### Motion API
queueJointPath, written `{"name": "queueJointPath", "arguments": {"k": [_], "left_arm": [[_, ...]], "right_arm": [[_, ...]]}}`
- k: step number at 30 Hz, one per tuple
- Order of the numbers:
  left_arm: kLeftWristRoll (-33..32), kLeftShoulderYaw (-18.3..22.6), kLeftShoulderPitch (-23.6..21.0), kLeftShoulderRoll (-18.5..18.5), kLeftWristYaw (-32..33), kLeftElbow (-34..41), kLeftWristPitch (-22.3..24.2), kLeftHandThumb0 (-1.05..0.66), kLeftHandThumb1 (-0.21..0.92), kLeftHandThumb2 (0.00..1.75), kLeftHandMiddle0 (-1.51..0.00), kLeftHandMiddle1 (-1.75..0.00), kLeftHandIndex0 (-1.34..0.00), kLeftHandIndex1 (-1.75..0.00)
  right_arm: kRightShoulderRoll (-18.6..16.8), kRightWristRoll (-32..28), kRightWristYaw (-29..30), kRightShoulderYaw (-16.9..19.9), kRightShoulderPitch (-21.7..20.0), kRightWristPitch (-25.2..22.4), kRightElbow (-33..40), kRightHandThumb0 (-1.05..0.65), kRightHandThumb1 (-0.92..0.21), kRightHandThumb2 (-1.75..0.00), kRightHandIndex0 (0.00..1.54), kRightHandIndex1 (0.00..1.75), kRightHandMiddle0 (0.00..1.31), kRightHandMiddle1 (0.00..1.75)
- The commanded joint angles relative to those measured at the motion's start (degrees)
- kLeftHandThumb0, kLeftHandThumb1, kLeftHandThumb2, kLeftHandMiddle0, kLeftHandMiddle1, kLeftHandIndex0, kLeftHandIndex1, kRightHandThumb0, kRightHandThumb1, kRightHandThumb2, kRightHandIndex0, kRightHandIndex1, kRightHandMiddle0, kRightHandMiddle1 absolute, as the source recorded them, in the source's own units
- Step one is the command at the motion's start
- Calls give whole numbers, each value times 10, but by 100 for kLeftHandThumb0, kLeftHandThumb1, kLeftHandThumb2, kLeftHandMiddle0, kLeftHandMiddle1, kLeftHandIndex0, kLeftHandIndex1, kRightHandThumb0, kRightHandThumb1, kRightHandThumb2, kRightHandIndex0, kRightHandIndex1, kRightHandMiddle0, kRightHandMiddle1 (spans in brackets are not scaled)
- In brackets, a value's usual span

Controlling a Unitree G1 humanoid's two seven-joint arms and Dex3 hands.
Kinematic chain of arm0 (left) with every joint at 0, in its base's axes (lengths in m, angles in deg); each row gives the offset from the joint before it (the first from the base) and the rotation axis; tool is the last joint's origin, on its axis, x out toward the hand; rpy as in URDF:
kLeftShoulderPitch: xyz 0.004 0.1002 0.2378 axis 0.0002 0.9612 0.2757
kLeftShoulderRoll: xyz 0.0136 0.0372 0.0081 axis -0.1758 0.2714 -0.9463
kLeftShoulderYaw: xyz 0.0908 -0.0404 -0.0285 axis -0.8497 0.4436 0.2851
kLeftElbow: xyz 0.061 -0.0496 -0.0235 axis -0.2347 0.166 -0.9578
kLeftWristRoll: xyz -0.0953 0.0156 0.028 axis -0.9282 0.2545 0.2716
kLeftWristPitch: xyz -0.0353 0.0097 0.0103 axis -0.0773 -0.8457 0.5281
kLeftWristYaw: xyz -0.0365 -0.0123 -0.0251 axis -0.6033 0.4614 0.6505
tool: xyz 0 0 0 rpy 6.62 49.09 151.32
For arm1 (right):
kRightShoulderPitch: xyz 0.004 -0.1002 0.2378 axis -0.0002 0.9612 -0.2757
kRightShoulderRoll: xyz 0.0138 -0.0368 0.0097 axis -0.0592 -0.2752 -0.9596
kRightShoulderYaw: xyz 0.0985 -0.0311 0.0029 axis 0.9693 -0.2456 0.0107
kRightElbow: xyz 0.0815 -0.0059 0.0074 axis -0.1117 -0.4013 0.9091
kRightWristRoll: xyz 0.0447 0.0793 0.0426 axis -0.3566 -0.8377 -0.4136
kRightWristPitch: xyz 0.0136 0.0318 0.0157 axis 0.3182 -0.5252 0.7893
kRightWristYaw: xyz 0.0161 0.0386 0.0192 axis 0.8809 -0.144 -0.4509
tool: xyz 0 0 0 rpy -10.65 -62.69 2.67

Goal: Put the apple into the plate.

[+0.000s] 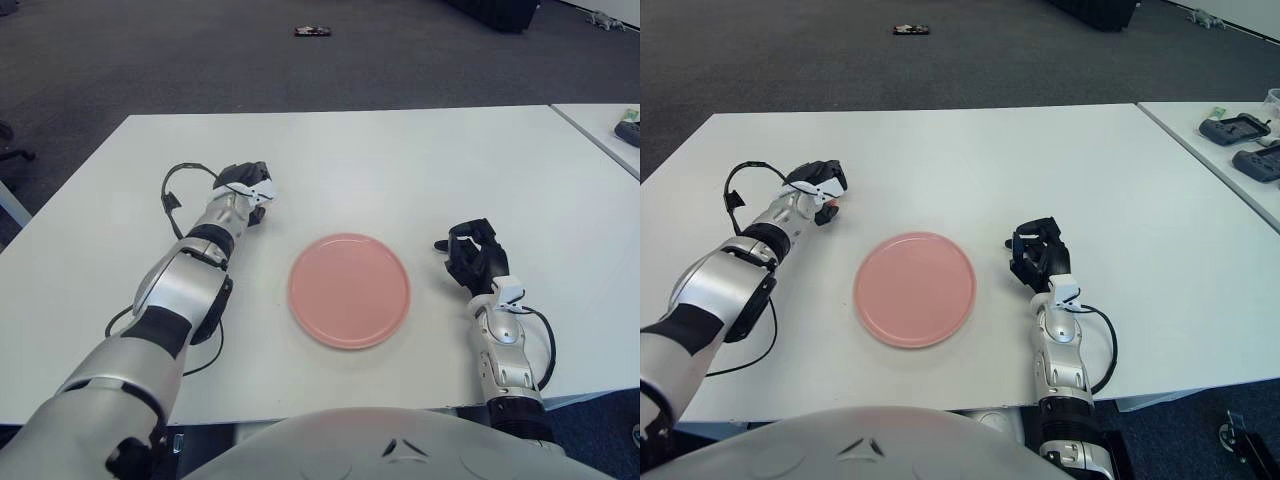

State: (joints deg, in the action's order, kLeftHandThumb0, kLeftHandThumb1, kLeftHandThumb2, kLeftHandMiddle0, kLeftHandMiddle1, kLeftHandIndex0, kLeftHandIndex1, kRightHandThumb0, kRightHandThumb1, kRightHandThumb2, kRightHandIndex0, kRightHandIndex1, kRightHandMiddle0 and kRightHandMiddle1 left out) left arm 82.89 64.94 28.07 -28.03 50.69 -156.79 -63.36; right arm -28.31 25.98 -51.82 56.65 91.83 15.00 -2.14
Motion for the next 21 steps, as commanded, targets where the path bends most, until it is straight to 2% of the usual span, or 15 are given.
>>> {"name": "queueJointPath", "arguments": {"k": [1, 16, 21], "left_arm": [[-11, 9, -10, 2, -11, 0, -5, 0, -3, 167, -91, -161, -65, -175], [-25, 24, -43, -19, -34, 15, -56, 0, 3, 159, -87, -160, -60, -175], [-30, 28, -45, -22, -35, 19, -71, 0, 6, 156, -86, -158, -57, -175]], "right_arm": [[-1, -3, 3, 4, -9, -5, 2, -36, -77, -74, 50, 124, 28, 175], [3, -2, -4, 2, -14, 7, -7, -36, -77, -74, 50, 125, 28, 175], [3, -4, -6, 3, -15, 10, -9, -37, -74, -78, 51, 125, 30, 175]]}}
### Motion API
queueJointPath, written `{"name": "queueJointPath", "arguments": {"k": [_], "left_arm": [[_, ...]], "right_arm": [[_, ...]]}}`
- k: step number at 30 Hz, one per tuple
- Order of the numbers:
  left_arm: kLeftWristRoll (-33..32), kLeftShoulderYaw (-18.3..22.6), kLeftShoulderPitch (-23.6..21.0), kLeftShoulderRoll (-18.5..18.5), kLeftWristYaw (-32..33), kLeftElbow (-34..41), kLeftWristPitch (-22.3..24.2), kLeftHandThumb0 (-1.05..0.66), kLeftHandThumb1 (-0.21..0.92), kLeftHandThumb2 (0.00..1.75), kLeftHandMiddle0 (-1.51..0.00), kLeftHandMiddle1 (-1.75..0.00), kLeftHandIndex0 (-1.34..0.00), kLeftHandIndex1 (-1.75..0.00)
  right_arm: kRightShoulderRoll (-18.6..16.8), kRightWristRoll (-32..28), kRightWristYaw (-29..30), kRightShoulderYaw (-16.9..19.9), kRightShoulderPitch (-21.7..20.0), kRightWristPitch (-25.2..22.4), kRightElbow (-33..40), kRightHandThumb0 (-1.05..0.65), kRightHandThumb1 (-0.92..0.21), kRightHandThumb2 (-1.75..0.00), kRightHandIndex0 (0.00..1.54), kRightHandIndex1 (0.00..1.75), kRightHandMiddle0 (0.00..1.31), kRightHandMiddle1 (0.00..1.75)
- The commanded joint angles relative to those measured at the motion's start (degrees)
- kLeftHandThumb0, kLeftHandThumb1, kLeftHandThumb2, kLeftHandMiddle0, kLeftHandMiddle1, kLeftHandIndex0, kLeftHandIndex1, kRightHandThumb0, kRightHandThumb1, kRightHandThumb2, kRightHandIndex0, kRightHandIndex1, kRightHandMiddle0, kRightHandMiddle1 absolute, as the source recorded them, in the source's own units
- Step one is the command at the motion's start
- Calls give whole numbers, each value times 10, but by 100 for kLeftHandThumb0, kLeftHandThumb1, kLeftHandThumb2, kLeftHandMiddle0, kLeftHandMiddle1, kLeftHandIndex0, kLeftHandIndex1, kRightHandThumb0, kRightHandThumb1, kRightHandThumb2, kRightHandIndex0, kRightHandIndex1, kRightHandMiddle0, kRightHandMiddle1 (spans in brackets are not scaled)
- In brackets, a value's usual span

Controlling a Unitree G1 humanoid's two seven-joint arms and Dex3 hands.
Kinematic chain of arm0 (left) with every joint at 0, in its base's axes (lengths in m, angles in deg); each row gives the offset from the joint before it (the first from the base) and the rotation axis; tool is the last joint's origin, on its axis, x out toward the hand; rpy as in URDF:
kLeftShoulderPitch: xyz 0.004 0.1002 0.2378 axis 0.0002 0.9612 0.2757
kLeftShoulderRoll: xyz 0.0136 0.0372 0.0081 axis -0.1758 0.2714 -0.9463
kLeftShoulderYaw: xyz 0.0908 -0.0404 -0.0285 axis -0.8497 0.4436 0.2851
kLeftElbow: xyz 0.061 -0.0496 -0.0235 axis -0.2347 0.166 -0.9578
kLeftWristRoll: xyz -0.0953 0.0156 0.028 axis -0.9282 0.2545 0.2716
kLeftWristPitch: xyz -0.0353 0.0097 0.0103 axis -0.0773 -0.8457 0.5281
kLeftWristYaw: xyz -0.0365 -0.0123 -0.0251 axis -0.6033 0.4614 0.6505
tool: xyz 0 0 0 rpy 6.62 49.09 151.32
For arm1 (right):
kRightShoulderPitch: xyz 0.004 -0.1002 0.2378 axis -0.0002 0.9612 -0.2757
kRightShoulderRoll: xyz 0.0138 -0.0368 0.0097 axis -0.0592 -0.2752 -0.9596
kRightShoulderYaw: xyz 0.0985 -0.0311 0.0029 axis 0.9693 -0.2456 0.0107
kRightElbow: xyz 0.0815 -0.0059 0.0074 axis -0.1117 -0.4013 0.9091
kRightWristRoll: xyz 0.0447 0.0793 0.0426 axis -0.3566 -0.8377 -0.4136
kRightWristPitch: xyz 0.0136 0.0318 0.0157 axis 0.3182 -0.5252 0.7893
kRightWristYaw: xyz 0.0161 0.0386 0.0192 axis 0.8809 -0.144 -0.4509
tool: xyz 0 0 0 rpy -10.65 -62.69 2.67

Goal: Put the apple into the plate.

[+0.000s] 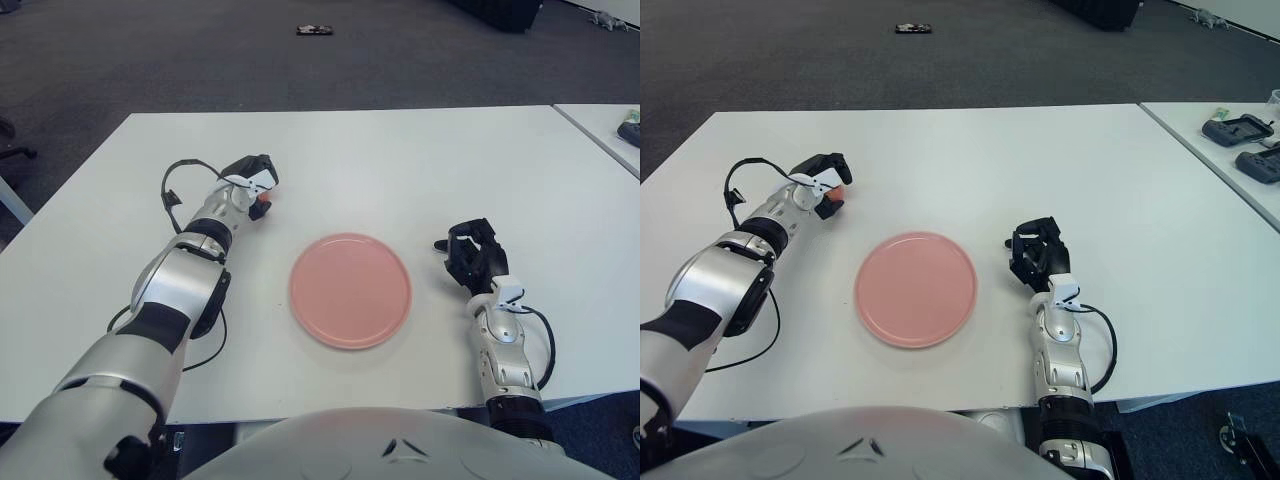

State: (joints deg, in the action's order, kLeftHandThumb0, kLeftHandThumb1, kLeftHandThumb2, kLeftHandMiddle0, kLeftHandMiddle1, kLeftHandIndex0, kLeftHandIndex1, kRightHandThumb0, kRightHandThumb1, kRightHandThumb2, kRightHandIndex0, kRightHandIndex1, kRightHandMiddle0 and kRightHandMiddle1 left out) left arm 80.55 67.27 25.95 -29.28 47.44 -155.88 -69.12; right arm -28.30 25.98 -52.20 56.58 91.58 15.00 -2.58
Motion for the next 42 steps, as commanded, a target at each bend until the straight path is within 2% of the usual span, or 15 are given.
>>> {"name": "queueJointPath", "arguments": {"k": [1, 14, 22, 30, 36, 42], "left_arm": [[-8, 6, -26, -10, -3, 12, -18, 0, 7, 155, -86, -158, -57, -175], [-1, -4, -27, -17, 29, 39, -78, 0, 7, 157, -84, -162, -58, -175], [-21, 11, -26, -20, 8, 49, -117, 0, 10, 155, -80, -167, -55, -175], [-38, 15, -9, -20, -5, 107, -167, 0, 14, 153, -73, -173, -52, -175], [-94, 34, 30, -11, -90, 177, -207, 0, 8, 157, -81, -168, -56, -175], [-128, 40, 63, -5, -149, 227, -208, 0, 4, 161, -85, -165, -59, -175]], "right_arm": [[2, -5, -2, 4, -13, 10, -5, -37, -73, -79, 51, 125, 30, 175], [2, -4, -3, 4, -19, 9, -11, -37, -75, -77, 51, 124, 29, 175], [3, -3, -1, 5, -21, 11, -14, -37, -73, -79, 51, 124, 30, 175], [5, -4, -6, 4, -22, 12, -16, -37, -75, -77, 50, 124, 29, 175], [6, -7, -11, 6, -23, 15, -21, -37, -75, -77, 51, 125, 29, 175], [5, -9, -13, 7, -23, 17, -22, -37, -73, -79, 51, 126, 30, 175]]}}
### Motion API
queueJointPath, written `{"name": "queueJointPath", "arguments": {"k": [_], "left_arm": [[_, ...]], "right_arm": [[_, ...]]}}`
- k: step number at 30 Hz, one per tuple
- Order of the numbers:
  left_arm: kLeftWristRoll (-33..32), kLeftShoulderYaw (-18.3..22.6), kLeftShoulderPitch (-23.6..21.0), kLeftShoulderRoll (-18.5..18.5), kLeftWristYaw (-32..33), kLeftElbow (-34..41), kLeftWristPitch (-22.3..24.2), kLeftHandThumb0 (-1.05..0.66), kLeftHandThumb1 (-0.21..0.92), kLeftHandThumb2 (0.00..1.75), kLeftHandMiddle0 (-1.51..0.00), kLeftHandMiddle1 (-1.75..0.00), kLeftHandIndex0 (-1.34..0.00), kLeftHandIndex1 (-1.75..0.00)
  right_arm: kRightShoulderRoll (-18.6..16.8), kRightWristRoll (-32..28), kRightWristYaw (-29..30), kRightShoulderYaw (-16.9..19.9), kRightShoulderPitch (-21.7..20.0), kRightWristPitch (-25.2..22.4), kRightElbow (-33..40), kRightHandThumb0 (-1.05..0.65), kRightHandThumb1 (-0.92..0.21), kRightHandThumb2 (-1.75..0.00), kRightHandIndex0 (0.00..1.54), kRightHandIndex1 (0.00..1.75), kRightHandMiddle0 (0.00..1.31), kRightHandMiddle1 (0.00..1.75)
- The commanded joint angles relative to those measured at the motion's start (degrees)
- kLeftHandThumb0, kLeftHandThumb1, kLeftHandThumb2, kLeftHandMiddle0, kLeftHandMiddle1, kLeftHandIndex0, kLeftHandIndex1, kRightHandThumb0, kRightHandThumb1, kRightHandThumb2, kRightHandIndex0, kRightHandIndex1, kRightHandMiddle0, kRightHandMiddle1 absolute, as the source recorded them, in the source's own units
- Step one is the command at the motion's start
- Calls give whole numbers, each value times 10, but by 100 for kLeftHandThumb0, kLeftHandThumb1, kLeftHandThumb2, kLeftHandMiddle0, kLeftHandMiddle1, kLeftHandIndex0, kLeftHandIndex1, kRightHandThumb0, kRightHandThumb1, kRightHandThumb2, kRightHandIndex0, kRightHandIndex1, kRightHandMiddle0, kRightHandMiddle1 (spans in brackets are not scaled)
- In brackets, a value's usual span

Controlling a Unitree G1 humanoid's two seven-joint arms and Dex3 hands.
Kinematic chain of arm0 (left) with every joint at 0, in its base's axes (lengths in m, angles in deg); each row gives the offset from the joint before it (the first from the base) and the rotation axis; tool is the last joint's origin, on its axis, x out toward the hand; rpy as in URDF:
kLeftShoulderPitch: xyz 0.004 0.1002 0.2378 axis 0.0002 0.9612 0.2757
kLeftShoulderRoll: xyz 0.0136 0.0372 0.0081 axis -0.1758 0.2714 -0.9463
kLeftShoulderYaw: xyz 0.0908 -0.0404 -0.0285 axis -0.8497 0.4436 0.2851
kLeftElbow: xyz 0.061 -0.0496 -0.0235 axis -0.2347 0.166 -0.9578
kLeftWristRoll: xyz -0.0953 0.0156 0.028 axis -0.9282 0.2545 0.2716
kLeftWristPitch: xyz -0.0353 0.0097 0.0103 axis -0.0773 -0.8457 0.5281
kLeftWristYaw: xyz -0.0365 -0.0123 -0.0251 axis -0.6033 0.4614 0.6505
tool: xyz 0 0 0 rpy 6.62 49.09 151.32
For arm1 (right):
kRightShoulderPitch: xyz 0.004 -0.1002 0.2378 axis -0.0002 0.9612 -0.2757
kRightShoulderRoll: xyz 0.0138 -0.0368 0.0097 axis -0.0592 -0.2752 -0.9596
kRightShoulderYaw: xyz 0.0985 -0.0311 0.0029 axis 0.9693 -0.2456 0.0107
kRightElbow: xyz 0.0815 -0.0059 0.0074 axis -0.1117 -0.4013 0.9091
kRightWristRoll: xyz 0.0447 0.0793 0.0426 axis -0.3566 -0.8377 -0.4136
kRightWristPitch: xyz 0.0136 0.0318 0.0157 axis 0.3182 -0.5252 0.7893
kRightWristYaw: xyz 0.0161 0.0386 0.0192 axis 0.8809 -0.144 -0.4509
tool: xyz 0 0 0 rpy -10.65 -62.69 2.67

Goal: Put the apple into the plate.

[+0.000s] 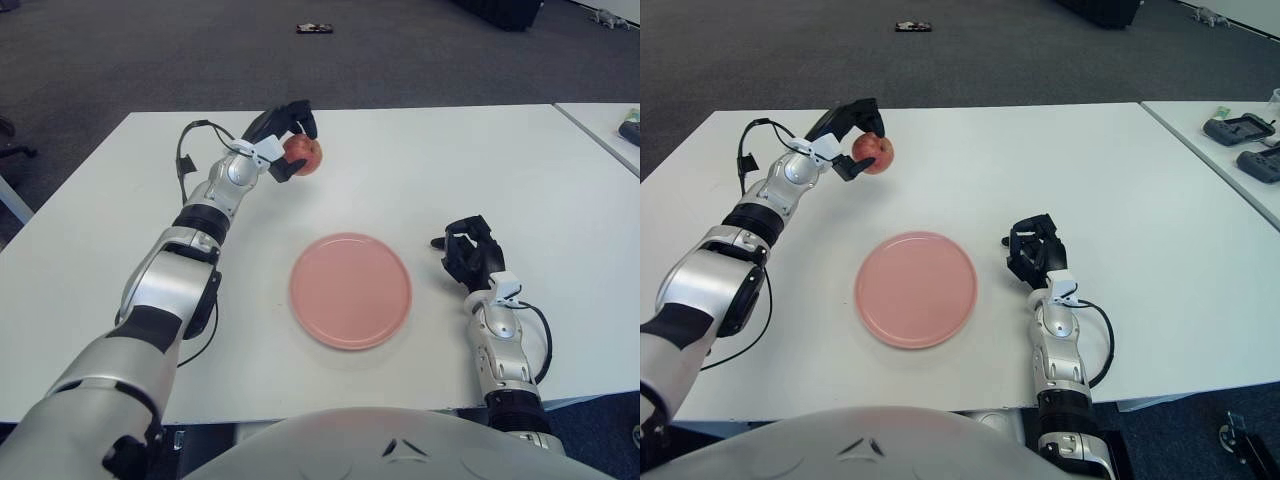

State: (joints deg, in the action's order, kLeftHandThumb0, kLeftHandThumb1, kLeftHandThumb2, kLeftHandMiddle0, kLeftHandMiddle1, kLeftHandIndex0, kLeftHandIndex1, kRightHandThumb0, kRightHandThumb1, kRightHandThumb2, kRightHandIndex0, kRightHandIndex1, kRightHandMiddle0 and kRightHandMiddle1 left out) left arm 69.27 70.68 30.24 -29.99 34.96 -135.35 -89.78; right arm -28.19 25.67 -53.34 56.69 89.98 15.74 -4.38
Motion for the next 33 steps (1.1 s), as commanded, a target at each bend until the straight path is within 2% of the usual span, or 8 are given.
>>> {"name": "queueJointPath", "arguments": {"k": [1, 11, 15, 19, 24, 33], "left_arm": [[-17, 4, 27, 3, -32, 32, -3, 0, 3, 161, -85, -165, -59, -175], [-25, 3, 68, -2, -83, 105, -22, 0, 1, 164, -88, -163, -62, -175], [-38, -3, 111, -11, -124, 201, -24, 0, 0, 164, -88, -163, -62, -175], [-65, -11, 161, -18, -179, 312, 0, 0, 1, 164, -89, -163, -62, -175], [-108, -25, 194, -22, -244, 389, 12, 0, 1, 164, -89, -163, -62, -175], [-168, -44, 238, -36, -338, 476, 17, 0, 0, 164, -89, -163, -62, -175]], "right_arm": [[3, -6, -1, 6, -7, 9, -3, -37, -73, -80, 51, 126, 30, 175], [1, -6, -2, 6, -4, 10, -1, -36, -76, -75, 49, 125, 28, 175], [0, -4, 1, 6, -3, 8, 1, -36, -77, -74, 49, 125, 28, 175], [0, -3, 2, 6, -2, 7, 2, -36, -77, -74, 49, 125, 28, 175], [-1, -2, 4, 6, -2, 4, 3, -36, -77, -74, 49, 125, 28, 175], [-2, -5, 3, 5, -3, 5, 2, -36, -77, -73, 49, 124, 28, 175]]}}
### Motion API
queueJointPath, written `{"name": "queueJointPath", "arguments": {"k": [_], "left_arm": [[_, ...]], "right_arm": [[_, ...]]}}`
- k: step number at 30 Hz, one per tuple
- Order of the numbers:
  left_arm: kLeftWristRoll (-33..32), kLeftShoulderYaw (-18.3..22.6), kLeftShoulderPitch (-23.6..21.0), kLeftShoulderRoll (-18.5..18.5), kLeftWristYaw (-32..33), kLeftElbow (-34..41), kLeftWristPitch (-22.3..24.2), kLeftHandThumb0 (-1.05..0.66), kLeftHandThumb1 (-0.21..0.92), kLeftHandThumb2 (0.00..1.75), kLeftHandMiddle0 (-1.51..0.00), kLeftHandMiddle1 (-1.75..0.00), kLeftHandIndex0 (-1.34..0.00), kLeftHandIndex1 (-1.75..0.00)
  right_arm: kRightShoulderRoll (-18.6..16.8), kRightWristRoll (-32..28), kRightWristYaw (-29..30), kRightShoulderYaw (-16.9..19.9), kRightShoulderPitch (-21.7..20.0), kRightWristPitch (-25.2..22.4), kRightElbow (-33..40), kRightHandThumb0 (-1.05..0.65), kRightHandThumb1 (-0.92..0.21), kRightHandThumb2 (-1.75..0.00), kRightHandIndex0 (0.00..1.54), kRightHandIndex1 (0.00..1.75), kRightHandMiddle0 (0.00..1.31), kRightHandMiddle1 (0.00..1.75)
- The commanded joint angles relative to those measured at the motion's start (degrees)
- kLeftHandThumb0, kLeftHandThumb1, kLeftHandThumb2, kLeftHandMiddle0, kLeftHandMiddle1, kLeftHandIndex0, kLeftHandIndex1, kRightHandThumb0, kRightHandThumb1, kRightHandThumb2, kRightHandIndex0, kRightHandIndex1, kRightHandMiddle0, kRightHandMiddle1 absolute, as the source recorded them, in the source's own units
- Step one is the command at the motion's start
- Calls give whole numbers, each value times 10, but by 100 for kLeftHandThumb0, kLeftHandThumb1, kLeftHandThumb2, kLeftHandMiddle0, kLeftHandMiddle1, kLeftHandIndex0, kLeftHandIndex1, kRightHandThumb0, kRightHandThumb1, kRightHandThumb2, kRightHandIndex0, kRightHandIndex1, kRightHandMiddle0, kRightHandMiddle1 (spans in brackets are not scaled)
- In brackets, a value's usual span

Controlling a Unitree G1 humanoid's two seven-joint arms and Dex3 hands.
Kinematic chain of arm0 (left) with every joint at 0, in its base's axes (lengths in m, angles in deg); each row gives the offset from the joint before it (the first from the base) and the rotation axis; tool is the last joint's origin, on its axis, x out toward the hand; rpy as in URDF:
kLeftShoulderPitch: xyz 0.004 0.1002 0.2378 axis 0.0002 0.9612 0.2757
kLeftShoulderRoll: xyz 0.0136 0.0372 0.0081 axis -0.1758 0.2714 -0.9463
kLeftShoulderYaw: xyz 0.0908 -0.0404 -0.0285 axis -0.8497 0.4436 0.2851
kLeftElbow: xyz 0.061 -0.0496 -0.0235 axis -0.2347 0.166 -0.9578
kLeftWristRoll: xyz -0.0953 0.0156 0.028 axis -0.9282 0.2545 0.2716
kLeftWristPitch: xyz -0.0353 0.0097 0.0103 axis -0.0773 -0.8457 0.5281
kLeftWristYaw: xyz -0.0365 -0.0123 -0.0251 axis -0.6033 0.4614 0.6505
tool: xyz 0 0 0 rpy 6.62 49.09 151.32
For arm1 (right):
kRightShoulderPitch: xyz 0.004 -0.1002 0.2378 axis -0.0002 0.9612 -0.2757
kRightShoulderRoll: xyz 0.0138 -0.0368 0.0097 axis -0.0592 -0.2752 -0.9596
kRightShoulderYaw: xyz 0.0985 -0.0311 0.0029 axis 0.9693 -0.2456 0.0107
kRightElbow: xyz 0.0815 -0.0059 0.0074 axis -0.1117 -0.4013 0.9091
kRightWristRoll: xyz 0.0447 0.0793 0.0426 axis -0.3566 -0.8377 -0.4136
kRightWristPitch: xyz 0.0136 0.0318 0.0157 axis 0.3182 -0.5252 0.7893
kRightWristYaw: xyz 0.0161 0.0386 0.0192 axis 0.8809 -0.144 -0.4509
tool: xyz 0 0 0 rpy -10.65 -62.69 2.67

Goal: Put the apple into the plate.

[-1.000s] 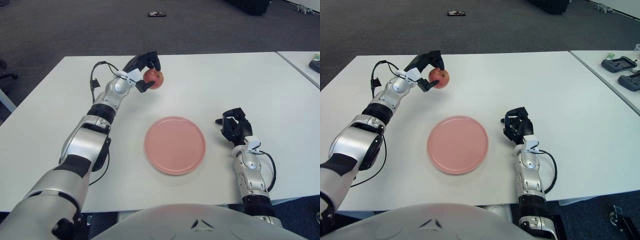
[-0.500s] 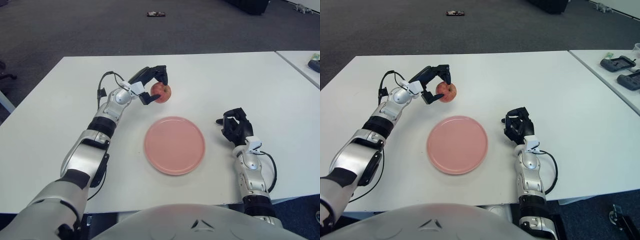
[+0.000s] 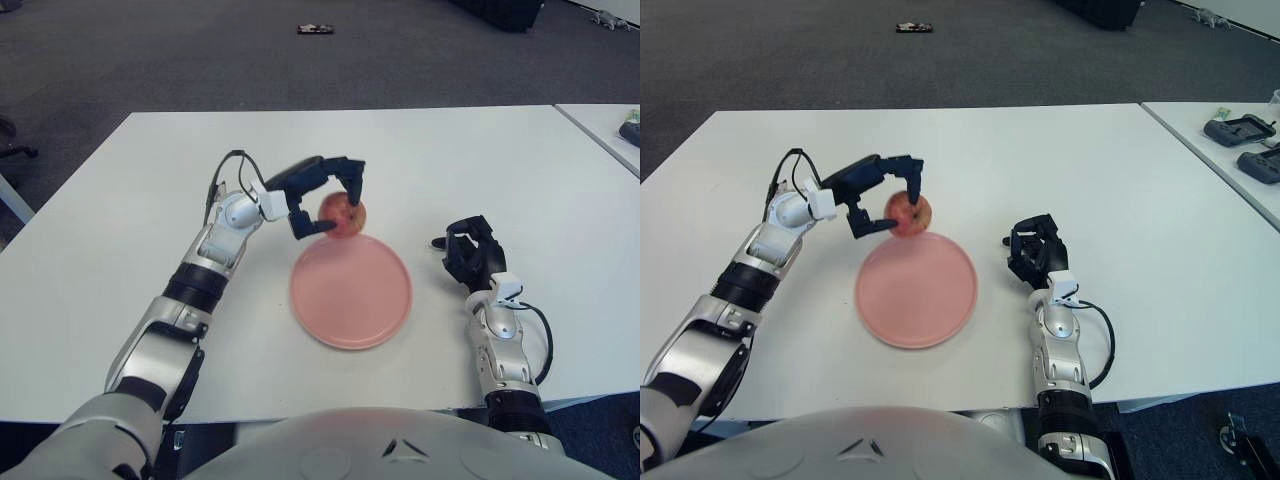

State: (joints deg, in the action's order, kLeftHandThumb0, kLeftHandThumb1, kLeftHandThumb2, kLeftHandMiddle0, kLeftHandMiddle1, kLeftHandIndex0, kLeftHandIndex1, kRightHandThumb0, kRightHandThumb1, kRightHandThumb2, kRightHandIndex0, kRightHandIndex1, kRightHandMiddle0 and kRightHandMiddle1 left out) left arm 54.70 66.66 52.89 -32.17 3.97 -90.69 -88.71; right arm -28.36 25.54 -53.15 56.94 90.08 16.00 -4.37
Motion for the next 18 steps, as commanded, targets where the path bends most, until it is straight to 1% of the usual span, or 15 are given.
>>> {"name": "queueJointPath", "arguments": {"k": [1, 6, 15, 18], "left_arm": [[-29, -5, 17, -17, -37, 39, 9, 0, 0, 164, -89, -163, -62, -175], [-51, -8, 26, -25, -69, 64, 17, 0, -1, 165, -89, -162, -63, -175], [-78, -10, 40, -41, -114, 113, 8, 0, -1, 165, -90, -163, -63, -175], [-88, -13, 47, -55, -134, 137, 7, 0, -1, 165, -90, -162, -63, -175]], "right_arm": [[0, -3, 1, 3, -4, 2, 2, -36, -77, -73, 49, 124, 28, 175], [0, -2, 2, 2, -4, 2, 2, -36, -78, -72, 48, 124, 27, 175], [2, 2, 3, 1, -3, 0, 3, -36, -81, -69, 48, 124, 26, 175], [2, 3, 5, 1, -3, -3, 5, -36, -81, -69, 48, 124, 26, 175]]}}
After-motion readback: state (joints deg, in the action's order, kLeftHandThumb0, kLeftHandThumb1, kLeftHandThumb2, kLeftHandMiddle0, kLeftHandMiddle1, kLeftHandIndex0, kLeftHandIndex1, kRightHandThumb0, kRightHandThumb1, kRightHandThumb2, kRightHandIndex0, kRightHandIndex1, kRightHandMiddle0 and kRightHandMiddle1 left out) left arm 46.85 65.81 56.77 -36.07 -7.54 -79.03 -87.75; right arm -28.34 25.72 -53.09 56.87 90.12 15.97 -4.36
